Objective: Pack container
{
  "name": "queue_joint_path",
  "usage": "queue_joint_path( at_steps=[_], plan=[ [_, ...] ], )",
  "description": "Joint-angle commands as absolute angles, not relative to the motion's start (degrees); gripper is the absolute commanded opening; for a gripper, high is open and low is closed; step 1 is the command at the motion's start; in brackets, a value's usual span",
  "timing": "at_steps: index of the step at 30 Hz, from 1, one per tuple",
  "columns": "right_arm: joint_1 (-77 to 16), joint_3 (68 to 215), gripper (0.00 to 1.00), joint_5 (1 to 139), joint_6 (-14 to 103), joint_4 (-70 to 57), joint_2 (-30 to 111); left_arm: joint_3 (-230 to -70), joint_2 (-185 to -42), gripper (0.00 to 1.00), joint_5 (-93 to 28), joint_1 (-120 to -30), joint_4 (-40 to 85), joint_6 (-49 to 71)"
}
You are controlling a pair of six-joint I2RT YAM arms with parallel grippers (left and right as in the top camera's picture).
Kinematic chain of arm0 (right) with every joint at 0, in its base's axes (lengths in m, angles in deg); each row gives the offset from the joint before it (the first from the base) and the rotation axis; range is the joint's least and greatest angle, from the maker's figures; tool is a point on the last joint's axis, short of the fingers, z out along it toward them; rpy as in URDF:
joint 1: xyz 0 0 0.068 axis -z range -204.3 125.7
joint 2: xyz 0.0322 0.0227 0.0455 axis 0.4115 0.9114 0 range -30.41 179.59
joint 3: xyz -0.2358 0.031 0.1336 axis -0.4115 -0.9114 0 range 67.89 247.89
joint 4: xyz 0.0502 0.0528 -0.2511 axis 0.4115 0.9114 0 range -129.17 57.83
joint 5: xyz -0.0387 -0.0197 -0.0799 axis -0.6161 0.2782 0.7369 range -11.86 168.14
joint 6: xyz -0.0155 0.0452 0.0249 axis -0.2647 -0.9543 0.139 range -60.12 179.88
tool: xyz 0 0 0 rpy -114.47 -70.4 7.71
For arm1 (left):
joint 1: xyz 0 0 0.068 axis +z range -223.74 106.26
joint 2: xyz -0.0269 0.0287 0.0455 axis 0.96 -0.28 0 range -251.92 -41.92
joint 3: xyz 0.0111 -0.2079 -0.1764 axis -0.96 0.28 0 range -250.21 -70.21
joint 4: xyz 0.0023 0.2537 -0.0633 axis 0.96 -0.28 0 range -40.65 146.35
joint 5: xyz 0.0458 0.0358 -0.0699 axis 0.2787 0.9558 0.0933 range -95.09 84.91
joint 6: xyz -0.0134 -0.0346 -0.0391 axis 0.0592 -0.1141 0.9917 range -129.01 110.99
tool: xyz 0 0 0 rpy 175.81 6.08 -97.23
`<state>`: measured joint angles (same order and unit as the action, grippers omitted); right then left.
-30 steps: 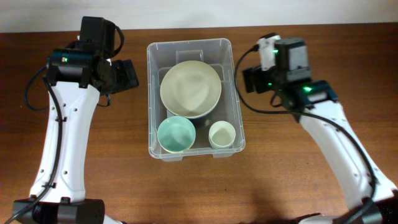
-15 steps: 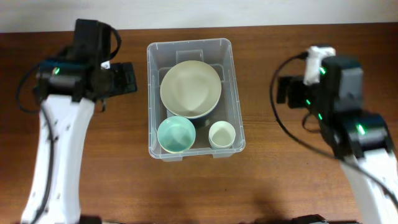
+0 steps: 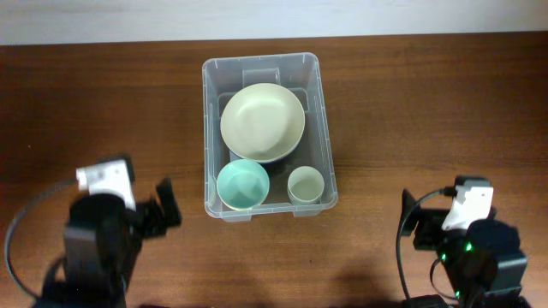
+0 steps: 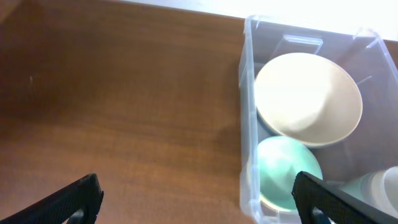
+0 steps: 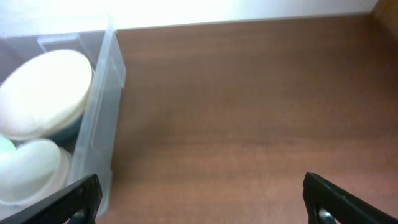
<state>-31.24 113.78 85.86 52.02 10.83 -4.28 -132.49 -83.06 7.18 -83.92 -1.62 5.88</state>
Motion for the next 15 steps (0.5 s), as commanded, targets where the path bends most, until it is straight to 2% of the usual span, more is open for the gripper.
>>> queue_joint_path(
  at_steps=[1, 15],
  plan=[
    [-31.02, 111.12, 0.99, 85.27, 49.68, 11.66, -7.95, -126.20, -75.70, 1.00, 7.16, -84.13, -0.70, 9.99],
    [-31.02, 110.92, 0.99, 85.25, 49.70, 11.64, -7.93, -124.45, -73.77, 1.00, 7.18, -84.13, -6.28, 10.03]
  ],
)
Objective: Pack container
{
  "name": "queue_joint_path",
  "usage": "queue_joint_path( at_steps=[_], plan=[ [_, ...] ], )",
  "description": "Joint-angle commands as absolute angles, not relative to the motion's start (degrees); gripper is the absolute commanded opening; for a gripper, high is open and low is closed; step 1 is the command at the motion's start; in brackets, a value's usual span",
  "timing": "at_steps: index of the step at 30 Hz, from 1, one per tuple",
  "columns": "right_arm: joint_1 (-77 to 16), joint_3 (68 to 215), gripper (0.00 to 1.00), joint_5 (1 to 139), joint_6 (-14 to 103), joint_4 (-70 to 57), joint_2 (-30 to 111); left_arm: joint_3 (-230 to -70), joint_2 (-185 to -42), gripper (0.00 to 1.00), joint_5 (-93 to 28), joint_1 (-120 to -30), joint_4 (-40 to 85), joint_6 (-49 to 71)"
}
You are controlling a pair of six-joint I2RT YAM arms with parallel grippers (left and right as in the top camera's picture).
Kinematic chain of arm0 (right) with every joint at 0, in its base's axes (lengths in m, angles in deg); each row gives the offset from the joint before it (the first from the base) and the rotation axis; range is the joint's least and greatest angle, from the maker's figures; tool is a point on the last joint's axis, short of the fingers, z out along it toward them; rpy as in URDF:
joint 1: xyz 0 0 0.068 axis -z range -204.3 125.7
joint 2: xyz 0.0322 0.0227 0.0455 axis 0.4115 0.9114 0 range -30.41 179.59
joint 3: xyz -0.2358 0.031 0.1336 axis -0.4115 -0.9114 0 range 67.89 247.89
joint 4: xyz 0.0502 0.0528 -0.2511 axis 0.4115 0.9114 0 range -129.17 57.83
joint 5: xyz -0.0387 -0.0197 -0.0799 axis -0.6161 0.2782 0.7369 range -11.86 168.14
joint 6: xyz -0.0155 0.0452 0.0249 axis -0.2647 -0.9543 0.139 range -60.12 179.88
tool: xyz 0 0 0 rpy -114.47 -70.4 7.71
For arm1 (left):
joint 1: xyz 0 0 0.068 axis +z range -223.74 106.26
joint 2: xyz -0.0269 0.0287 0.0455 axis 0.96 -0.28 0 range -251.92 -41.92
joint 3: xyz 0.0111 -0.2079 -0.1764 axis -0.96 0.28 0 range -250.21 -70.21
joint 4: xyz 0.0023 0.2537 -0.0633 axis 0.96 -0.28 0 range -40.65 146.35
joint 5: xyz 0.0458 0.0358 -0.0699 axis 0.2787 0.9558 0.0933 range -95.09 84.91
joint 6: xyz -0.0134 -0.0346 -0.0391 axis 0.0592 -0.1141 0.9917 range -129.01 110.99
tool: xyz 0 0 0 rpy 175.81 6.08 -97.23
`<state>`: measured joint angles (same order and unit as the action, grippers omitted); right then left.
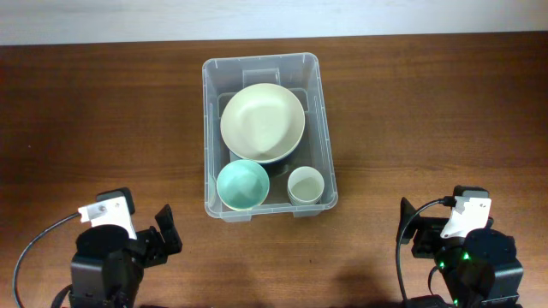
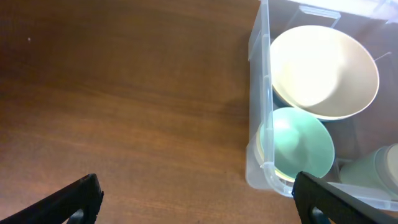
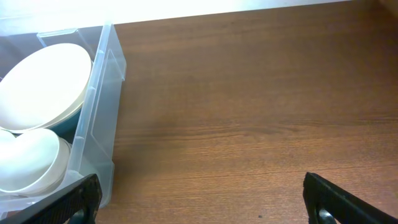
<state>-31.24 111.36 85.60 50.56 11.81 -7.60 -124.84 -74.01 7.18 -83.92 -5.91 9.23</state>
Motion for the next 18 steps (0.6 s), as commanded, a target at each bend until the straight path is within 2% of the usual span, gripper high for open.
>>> queue_joint_path(
  at_steps=[1, 9, 18],
  plan=[
    [-31.02, 110.92, 0.99, 85.25, 49.70, 11.64, -7.93, -124.45, -73.77, 1.00, 7.18, -84.13, -6.30, 10.03],
    [-30.93, 108.25, 0.99, 85.21, 50.38, 11.18, -9.48, -124.45, -73.77, 1.00, 7.18, -84.13, -6.30, 10.03],
    [-30.91, 93.89, 0.99, 81.16, 50.36, 7.16, -30.26, -124.45, -73.77, 1.00, 7.16, -84.13, -6.30, 10.03]
  ],
)
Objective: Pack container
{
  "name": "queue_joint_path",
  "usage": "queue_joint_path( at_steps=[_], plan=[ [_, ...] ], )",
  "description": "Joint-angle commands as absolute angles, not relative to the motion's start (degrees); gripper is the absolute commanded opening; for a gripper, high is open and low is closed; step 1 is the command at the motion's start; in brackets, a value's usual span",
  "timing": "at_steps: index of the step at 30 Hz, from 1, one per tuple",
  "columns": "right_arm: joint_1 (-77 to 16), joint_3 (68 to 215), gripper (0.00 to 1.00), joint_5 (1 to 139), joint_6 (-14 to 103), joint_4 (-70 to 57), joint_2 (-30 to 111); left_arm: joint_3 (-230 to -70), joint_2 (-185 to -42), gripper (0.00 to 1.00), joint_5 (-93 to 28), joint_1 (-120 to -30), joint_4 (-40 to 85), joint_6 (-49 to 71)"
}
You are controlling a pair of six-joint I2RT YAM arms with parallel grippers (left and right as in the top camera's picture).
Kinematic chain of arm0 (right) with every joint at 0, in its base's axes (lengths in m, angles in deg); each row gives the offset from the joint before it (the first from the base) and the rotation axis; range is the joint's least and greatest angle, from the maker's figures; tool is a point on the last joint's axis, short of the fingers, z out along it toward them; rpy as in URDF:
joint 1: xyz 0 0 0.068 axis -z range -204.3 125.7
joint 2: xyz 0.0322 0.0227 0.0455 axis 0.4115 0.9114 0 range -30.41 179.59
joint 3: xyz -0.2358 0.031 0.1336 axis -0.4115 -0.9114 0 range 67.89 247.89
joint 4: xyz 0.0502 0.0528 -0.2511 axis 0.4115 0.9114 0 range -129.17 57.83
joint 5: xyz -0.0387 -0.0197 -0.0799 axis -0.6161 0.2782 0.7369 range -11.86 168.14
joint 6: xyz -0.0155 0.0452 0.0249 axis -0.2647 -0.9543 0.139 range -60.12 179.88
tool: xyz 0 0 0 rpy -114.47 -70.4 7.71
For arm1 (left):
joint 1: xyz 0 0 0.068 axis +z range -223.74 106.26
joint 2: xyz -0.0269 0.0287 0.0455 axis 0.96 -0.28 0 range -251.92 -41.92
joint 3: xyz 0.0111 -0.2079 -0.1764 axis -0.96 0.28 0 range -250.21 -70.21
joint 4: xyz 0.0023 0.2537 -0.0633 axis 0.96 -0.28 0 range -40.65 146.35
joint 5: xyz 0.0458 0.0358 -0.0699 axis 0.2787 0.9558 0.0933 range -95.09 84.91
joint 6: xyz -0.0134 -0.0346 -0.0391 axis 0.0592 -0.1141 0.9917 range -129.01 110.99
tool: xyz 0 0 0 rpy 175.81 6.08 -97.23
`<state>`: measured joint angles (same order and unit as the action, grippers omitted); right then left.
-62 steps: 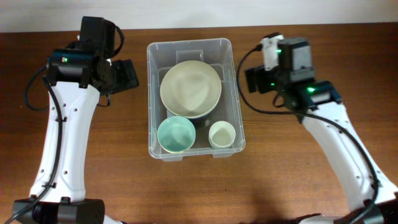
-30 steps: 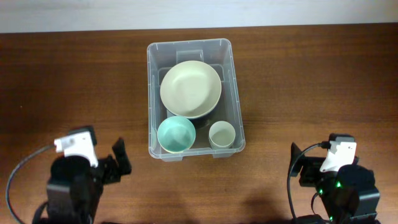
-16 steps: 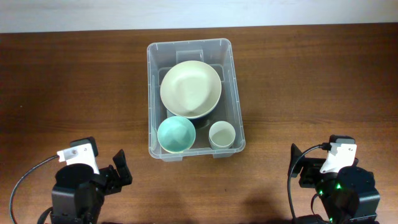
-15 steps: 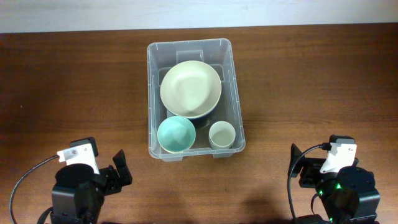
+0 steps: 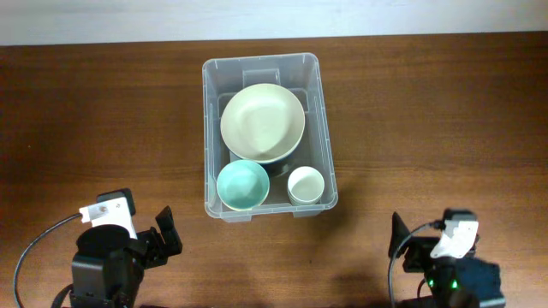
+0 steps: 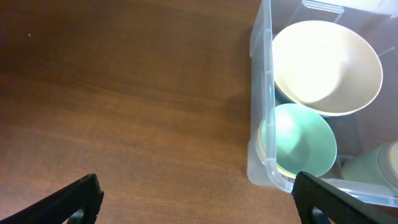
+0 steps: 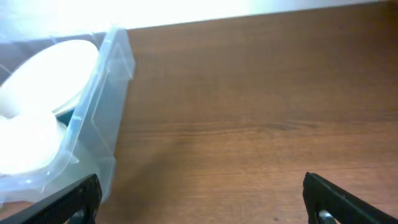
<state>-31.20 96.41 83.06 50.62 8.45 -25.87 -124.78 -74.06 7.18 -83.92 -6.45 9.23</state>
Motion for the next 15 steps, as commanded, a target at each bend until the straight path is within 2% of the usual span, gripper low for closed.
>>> queue_joint_path(
  at_steps=[1, 5, 12, 15],
  plan=[
    [-30.91, 93.43, 0.99, 81.14, 50.38, 5.96, -29.69, -124.45, -73.77, 1.00, 7.16, -84.13, -6.30, 10.03],
    [-30.34, 89.74, 0.99, 81.60, 52.81, -2.11, -30.20, -124.45, -73.77, 1.00, 7.16, -84.13, -6.30, 10.03],
    [-27.09, 79.51, 0.99, 80.75, 58.56, -25.84, -30.20, -124.45, -73.77, 1.00, 7.18, -84.13, -6.30, 10.03],
    [-26.50, 77.46, 0.99, 77.03, 66.27, -31.46, -30.20, -124.45, -73.77, 1.00, 7.16, -84.13, -6.30, 10.03]
  ],
)
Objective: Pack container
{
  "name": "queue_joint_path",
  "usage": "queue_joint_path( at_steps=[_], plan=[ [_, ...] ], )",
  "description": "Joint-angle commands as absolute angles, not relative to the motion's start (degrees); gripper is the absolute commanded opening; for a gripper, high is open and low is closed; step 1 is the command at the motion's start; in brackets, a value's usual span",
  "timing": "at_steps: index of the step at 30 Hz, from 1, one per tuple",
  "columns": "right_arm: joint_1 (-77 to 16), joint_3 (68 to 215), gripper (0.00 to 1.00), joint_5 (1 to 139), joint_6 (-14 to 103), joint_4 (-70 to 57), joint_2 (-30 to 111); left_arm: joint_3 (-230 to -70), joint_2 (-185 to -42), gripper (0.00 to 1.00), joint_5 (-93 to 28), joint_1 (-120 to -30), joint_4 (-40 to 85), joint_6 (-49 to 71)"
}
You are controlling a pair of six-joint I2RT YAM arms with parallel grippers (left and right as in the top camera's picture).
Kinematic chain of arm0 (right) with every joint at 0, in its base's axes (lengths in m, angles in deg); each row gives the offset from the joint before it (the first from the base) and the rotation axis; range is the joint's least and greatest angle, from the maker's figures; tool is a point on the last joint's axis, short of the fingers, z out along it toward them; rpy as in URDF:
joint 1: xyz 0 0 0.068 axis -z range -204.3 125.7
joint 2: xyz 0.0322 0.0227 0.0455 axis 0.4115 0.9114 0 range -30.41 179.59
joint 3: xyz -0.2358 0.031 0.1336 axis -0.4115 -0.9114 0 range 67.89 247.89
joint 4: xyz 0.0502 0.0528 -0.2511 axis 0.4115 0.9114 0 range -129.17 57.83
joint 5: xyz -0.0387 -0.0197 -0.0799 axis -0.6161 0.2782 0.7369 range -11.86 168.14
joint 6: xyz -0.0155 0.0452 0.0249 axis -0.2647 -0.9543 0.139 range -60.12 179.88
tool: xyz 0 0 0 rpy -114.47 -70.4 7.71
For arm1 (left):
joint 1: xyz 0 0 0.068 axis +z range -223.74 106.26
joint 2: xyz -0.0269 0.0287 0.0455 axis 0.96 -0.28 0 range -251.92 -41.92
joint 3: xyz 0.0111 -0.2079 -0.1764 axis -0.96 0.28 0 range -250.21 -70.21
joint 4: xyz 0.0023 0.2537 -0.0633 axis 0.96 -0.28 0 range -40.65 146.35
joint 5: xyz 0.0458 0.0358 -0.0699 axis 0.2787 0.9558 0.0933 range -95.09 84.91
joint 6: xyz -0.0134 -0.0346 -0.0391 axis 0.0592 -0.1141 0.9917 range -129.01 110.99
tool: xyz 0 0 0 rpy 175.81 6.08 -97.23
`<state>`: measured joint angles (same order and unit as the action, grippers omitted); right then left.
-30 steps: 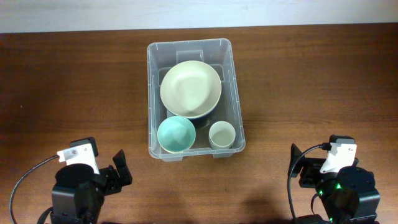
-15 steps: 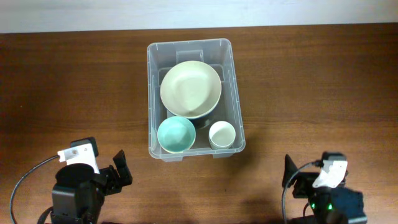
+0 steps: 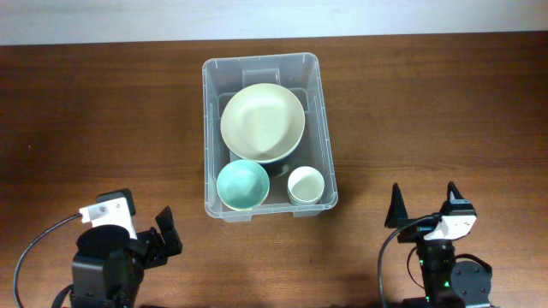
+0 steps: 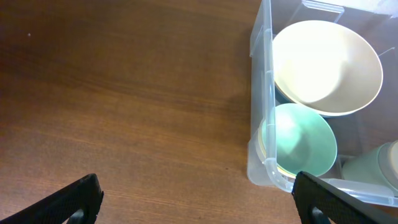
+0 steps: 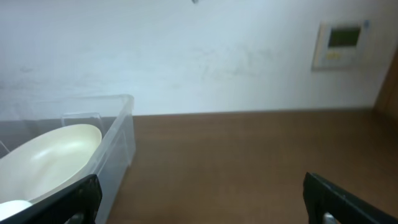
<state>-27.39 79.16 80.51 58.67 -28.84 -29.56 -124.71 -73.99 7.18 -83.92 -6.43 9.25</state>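
Note:
A clear plastic container (image 3: 324,137) stands at the middle of the wooden table. Inside it lie a large cream bowl (image 3: 262,122), a mint green bowl (image 3: 242,185) and a small pale cup (image 3: 305,185). My left gripper (image 3: 141,231) rests near the front left edge, open and empty; its wrist view shows the container (image 4: 261,118), cream bowl (image 4: 326,67) and green bowl (image 4: 303,142). At the front right, my right gripper (image 3: 422,204) is open and empty, tilted up toward the container (image 5: 118,146) and the far wall.
Bare brown wood surrounds the container on all sides (image 3: 428,103). A white wall (image 5: 186,56) with a small panel (image 5: 339,43) rises behind the table's far edge.
My right gripper has tilted up, its view now level and taking in the far wall; overhead its fingertips point up. The left gripper and the container's contents are unchanged.
Both grippers were open at the front corners, the bowls and cup lying in the container. The left arm then drew back toward the front edge and stayed. The right arm drew back too and has now pitched upward.

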Motion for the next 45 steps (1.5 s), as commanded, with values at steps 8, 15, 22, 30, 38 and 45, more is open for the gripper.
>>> queue_joint_path(
  at_steps=[8, 15, 22, 30, 38, 45],
  plan=[
    [-24.75, 68.21, 0.99, 76.18, 62.34, -35.13, -30.20, -124.45, -73.77, 1.00, 7.18, -84.13, -6.30, 10.03],
    [-24.75, 68.21, 0.99, 76.40, 62.40, -34.85, -30.20, -124.45, -73.77, 1.00, 7.18, -84.13, -6.30, 10.03],
    [-24.75, 68.21, 0.99, 76.40, 62.40, -34.85, -30.15, -124.45, -73.77, 1.00, 7.18, -84.13, -6.30, 10.03],
    [-24.75, 68.21, 0.99, 76.38, 62.40, -34.85, -30.15, -124.45, -73.77, 1.00, 7.18, -84.13, -6.30, 10.03],
    [-24.75, 68.21, 0.99, 76.40, 62.40, -34.85, -30.15, -124.45, -73.77, 1.00, 8.75, -84.11, -7.04, 8.37],
    [-24.75, 68.21, 0.99, 76.40, 62.40, -34.87, -30.15, -117.93, -71.92, 1.00, 8.23, -81.14, -7.02, 8.07]
  ],
)
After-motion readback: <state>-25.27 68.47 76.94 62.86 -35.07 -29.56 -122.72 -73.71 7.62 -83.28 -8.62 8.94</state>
